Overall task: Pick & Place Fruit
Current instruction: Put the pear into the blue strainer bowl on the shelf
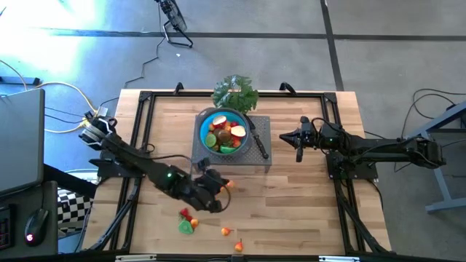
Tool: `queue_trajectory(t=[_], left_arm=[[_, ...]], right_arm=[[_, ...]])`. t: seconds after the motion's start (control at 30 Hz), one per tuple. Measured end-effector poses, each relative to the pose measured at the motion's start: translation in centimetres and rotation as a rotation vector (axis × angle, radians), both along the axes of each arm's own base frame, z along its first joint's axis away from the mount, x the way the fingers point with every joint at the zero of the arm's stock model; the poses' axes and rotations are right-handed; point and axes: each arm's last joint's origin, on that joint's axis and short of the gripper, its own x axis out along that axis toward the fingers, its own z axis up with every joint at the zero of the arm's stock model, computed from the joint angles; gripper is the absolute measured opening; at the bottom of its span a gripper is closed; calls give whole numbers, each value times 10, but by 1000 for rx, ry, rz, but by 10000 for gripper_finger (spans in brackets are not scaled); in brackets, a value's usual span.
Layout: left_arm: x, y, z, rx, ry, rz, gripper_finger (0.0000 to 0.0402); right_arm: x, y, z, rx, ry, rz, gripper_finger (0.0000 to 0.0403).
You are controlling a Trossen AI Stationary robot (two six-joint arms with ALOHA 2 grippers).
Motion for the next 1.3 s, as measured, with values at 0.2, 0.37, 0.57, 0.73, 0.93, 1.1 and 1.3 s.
queue_trajectory(t=[0.2,0.37,0.57,0.73,0.93,1.1,1.3], left_arm=[[-26,-3,-27,60,-167,-151,0],[-57,-4,-42,112,-277,-284,0],[-100,8,-57,87,-331,-341,0],[-134,20,-65,81,-362,-402,0],[-170,36,-69,95,-438,-485,0],[-192,50,-80,64,-497,-519,0],[-202,60,-86,6,-549,-560,0]], right_arm=[[0,2,-1,41,3,77,2],[1,5,0,37,-7,92,2],[3,12,7,8,-73,76,2],[5,22,15,-16,-157,40,2],[8,38,33,-17,-232,3,2],[23,55,50,-25,-214,6,2],[63,82,68,-66,-99,22,2]])
